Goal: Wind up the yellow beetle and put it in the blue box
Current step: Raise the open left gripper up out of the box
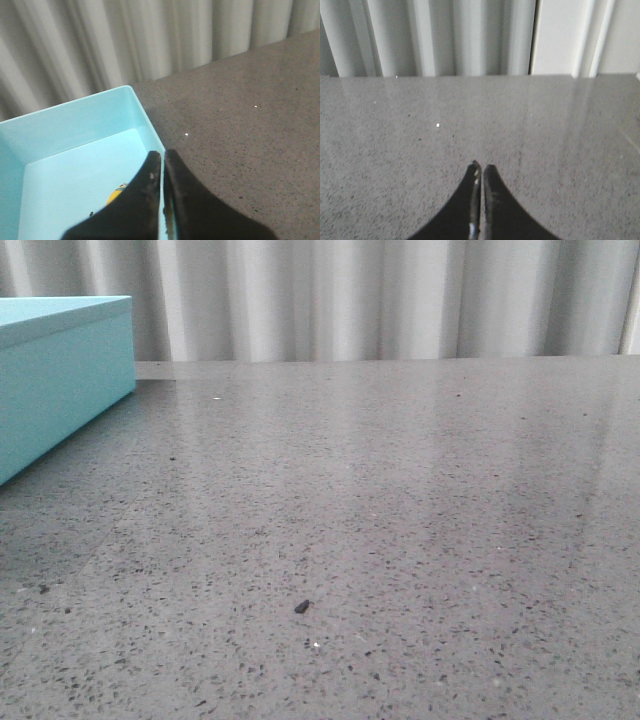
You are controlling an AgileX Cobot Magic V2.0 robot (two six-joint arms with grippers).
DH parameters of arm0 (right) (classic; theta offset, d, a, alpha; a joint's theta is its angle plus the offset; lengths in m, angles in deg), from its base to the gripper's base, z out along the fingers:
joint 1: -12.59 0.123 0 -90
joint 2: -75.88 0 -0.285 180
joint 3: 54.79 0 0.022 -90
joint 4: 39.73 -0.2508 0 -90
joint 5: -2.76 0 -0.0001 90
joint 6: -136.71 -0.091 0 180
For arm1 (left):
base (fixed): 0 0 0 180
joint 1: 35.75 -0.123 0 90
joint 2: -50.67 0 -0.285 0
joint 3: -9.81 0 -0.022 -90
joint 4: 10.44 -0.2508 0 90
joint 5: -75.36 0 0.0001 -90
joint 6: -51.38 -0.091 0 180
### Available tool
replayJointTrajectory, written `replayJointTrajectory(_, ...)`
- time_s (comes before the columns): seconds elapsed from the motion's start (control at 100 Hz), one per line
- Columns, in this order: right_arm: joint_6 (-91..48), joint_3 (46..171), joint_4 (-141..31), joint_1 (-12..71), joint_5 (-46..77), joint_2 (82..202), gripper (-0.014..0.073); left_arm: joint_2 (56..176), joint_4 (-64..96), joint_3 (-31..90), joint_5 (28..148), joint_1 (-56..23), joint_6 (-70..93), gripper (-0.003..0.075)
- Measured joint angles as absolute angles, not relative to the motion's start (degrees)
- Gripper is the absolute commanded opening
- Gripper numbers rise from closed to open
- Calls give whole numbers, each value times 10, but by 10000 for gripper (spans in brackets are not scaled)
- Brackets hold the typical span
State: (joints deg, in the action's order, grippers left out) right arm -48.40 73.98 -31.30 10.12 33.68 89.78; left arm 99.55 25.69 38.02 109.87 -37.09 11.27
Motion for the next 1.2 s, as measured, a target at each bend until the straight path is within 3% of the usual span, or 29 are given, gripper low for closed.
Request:
replayJointTrajectory(0.68,-484,634,-285,101,178,862,-43,637,273,674,944,-371,98,-21)
replayJointTrajectory(1.2,-484,621,-285,101,176,862,-43,605,275,691,933,-371,97,-21)
